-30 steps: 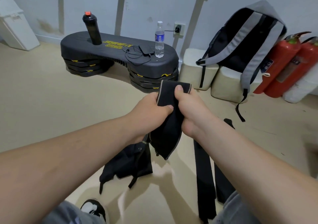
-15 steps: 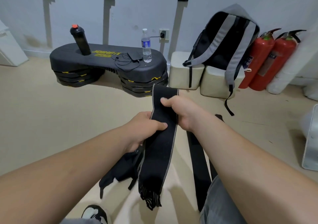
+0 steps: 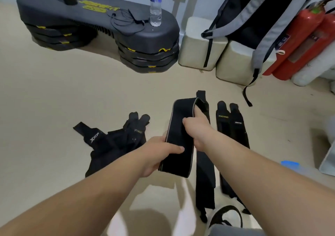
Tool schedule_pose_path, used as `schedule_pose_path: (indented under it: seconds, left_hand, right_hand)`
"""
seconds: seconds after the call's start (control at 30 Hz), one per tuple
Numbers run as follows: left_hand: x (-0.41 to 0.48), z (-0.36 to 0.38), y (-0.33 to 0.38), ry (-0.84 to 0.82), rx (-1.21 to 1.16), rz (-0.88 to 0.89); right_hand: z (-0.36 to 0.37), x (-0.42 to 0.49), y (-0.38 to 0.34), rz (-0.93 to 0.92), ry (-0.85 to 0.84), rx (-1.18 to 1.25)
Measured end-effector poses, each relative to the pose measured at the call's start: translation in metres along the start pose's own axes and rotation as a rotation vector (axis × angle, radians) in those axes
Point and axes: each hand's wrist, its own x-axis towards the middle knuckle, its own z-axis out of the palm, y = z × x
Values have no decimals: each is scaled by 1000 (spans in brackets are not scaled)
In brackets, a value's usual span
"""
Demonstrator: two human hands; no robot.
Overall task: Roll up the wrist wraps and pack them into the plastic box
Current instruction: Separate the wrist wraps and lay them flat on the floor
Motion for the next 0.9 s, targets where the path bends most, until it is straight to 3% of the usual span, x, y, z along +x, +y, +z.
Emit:
schedule_pose_path:
  seconds: [0.23,0.4,0.53,0.63,0.73,0.9]
  left_hand:
    - [63,-34,-41,72,56,-176]
    - [108,-27,-50,154,-76,-188]
    - [139,-11,-67,206,-185,-282]
    - [155,1,-92,242,-124,-319]
    - [160,7,-111,290,-18,-325]
    - [154,-5,-121,316,139,-273]
  right_hand:
    - [20,83,1,-16,-40,-108]
    - [14,126,-14,-172,-118,-275]
    - [-4,155,17,-207,21,-305]
    - [-23,168,67,27,199,-562]
    - [-18,157,114,167,6,-755]
    - [20,129,162,-38,-434,-1034]
